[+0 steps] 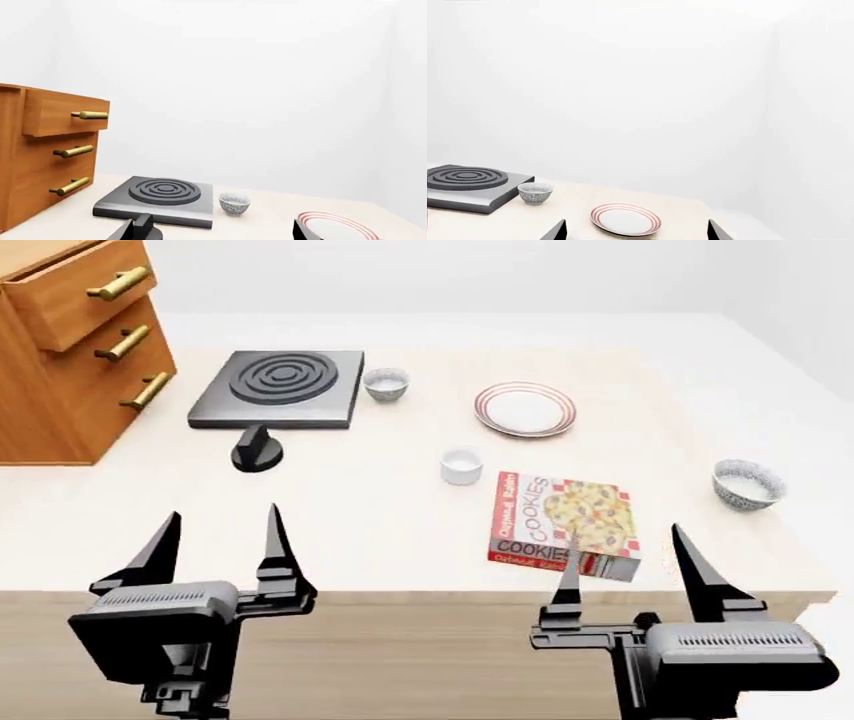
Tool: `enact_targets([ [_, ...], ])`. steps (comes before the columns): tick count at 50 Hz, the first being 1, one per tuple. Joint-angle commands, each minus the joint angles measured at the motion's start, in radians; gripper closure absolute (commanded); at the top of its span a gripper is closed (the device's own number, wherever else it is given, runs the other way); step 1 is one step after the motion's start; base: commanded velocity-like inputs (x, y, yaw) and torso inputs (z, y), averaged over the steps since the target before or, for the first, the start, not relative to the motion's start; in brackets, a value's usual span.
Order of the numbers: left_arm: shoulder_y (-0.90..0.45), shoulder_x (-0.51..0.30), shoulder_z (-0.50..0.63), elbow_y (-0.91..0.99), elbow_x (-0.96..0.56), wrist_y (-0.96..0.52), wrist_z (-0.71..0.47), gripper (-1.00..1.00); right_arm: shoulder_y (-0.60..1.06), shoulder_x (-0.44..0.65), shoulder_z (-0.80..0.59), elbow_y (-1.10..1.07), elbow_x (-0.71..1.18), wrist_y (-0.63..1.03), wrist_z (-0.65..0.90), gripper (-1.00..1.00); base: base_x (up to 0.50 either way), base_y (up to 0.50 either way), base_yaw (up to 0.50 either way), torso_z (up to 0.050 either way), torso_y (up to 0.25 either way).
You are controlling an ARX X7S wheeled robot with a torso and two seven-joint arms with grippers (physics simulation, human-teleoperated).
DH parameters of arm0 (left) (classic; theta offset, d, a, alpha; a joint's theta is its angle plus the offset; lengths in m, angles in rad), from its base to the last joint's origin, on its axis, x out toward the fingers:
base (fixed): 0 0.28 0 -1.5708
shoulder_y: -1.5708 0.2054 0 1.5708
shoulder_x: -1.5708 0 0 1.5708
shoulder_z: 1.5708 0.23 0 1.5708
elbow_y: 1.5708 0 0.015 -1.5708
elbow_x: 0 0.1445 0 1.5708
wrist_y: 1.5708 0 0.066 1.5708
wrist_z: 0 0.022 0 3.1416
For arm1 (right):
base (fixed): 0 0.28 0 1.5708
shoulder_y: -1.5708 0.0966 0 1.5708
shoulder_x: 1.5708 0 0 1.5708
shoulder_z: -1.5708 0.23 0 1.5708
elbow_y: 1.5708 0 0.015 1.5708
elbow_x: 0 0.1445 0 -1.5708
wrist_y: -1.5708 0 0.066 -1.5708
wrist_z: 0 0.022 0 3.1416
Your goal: Pick the akita bowl next to the cookies box and place it on the plate.
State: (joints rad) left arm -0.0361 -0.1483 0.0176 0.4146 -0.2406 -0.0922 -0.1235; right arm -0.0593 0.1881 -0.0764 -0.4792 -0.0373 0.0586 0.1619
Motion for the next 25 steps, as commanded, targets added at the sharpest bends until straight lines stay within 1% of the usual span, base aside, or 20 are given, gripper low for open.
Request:
enact_targets([
  [1,0.004,-0.005,-0.01,0.009,-0.027,0.008,-0.015,-1.0,-0.013,0.012,0.004,-0.026,0.007,0.0,0.011,-1.0,-0.04,-0.5,0.0,0.0,0.0],
  [25,0.006,-0.018,0.001,0.015,-0.048,0.02,-0.037,-1.0,-0.004,0.03,-0.005,-0.01,0.034,-0.01,0.015,-1.0,-0.04,-0.5,0.0,0.0,0.0],
])
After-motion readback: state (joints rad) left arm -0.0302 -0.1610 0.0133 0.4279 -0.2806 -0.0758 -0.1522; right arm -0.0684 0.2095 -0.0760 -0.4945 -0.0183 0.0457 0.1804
